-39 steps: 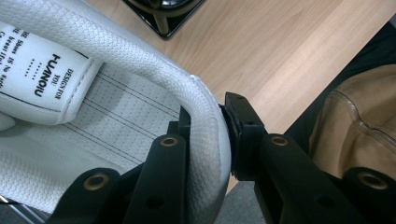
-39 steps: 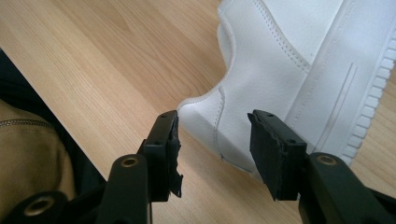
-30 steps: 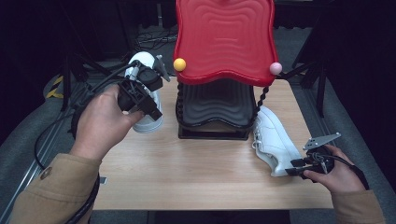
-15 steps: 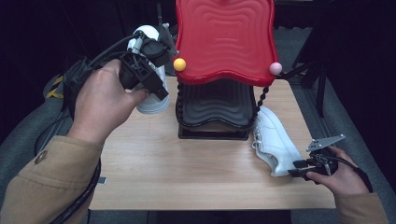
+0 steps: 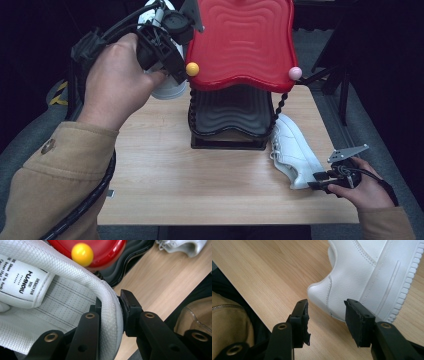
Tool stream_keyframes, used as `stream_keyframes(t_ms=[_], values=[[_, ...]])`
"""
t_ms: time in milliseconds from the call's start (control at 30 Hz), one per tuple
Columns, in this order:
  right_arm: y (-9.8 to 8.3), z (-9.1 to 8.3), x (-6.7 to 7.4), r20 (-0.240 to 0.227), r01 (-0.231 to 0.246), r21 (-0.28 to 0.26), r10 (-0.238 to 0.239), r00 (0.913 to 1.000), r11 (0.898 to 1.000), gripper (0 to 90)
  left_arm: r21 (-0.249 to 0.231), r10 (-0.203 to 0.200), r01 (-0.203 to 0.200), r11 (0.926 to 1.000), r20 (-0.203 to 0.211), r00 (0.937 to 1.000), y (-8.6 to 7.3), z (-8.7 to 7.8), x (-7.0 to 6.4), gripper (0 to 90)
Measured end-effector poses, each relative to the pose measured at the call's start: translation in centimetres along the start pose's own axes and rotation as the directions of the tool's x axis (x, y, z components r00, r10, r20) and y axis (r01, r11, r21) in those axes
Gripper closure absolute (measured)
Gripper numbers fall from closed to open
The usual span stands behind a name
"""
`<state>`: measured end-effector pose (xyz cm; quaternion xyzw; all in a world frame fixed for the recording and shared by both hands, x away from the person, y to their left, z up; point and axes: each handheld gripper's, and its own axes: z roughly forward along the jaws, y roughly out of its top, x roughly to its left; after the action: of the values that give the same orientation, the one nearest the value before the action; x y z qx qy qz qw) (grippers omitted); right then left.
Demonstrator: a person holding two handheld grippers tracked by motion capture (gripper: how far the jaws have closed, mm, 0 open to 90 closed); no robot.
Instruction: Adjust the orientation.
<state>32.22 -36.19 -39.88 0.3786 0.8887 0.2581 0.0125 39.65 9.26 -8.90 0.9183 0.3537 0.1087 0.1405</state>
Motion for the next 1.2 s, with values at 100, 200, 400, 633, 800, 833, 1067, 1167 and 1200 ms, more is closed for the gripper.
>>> stream_keyframes(t_ms=[100,200,400,633,800,833,1067,1167,1200], values=[[0.0,0.1,0.1,0.001,0.002,0.001,-0.002,1.0000,1.000,54.6,0.001,0.010,-0.010,0.9999,-0.013,0.9999,0.7,-0.5,0.0,78.2],[0.0,0.2,0.3,-0.005,0.003,0.005,-0.003,1.0000,1.000,54.6,-0.003,0.025,-0.025,0.9997,-0.030,0.9992,1.5,-1.0,0.0,78.1],[-0.7,0.0,0.3,0.007,-0.010,0.005,0.010,0.9999,1.000,55.1,-0.037,0.050,-0.051,0.9980,-0.026,0.9984,3.1,-1.6,-0.2,78.1],[-1.3,-0.3,0.1,0.017,-0.030,0.006,0.030,0.9994,1.000,55.1,-0.060,0.102,-0.102,0.9930,-0.003,0.9948,5.3,-1.2,-0.6,77.9],[-1.5,-0.4,-0.1,0.017,-0.033,0.007,0.033,0.9993,0.999,55.1,-0.069,0.123,-0.122,0.9901,0.009,0.9924,6.8,-0.8,-0.9,77.9],[-1.6,-0.4,-0.1,0.015,-0.039,0.008,0.039,0.9991,0.999,55.1,-0.076,0.126,-0.124,0.9893,0.014,0.9919,7.1,-0.8,-0.9,77.8],[-1.7,-0.7,-0.2,0.014,-0.044,-0.002,0.044,0.9989,0.999,55.1,-0.079,0.158,-0.156,0.9846,0.026,0.9871,9.3,-0.1,-1.2,77.7],[-1.9,-0.9,-0.2,0.014,-0.048,-0.008,0.048,0.9987,0.999,55.1,-0.083,0.171,-0.167,0.9824,0.035,0.9847,10.1,0.2,-1.3,77.6],[-2.0,-0.9,-0.3,0.014,-0.046,-0.008,0.046,0.9988,0.999,55.1,-0.083,0.169,-0.165,0.9827,0.038,0.9849,10.4,0.3,-1.4,77.6]])
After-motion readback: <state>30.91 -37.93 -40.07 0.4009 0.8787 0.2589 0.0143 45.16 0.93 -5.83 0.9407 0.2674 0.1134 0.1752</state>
